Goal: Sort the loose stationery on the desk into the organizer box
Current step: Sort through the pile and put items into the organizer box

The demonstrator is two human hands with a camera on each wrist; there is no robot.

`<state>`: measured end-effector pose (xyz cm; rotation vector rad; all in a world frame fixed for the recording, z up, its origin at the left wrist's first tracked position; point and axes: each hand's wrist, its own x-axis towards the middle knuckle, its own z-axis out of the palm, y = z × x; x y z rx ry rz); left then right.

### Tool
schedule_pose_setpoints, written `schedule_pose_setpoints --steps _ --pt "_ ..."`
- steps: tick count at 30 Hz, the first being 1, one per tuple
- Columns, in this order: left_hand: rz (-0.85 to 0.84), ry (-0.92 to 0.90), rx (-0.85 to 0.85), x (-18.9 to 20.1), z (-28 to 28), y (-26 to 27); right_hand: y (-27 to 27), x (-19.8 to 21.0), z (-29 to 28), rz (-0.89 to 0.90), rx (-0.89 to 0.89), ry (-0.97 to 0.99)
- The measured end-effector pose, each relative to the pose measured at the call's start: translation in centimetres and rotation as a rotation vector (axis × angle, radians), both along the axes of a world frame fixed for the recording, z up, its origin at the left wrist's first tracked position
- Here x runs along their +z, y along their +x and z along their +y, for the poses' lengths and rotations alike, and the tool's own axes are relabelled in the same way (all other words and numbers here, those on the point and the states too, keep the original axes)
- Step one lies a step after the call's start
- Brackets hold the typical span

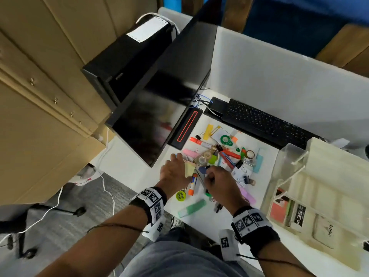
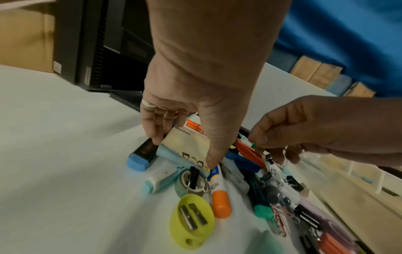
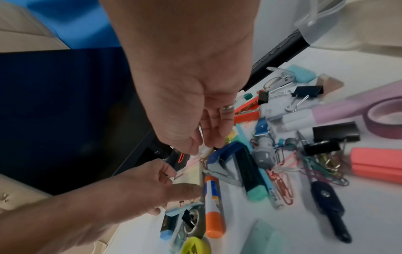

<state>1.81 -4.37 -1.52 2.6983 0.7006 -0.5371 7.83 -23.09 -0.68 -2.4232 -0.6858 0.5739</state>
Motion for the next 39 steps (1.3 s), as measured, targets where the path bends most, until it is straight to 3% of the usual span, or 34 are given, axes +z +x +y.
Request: schedule_pose_setpoints --steps 8,15,20,22,24,27,30,35,39 --pt "-0.058 -0.181 -0.012 -0.7 1.6 -0.1 -0.7 1.2 1.4 0.066 0.003 0.026" --pt "-0.267 -0.395 -0.053 1.6 2.2 -0.7 -0.7 1.2 1.4 0.12 -0.178 0.157" --pt "-0.313 -0.725 -0.031 1.8 2.1 -1.1 -0.4 1.6 2.1 0.223 -0.216 0.139" --pt "-0.371 -0.696 -0.003 1.3 2.7 -1.3 -0.2 1.7 2.0 0.294 -0.238 0.151" --pt "-0.404 -0.539 0.073 0.2 3.5 -1.3 0.0 2.0 1.6 0.282 -0.261 0.156" --pt "-0.122 -0.33 0.258 -0.4 4.3 -1.6 0.5 1.9 0.0 0.312 -0.334 0.177" --pt "0.003 -0.233 0.231 -0.7 4.0 -1.8 0.5 2.3 -1.2 0.421 -0.427 0.255" --pt "-0.085 -0.165 0.214 -1.7 3.5 -1.3 0.2 3.3 -2.4 0.462 -0.45 0.278" --pt "-0.064 -0.166 0.217 -1.0 3.3 -0.9 0.0 4.2 -2.9 0.459 -0.469 0.294"
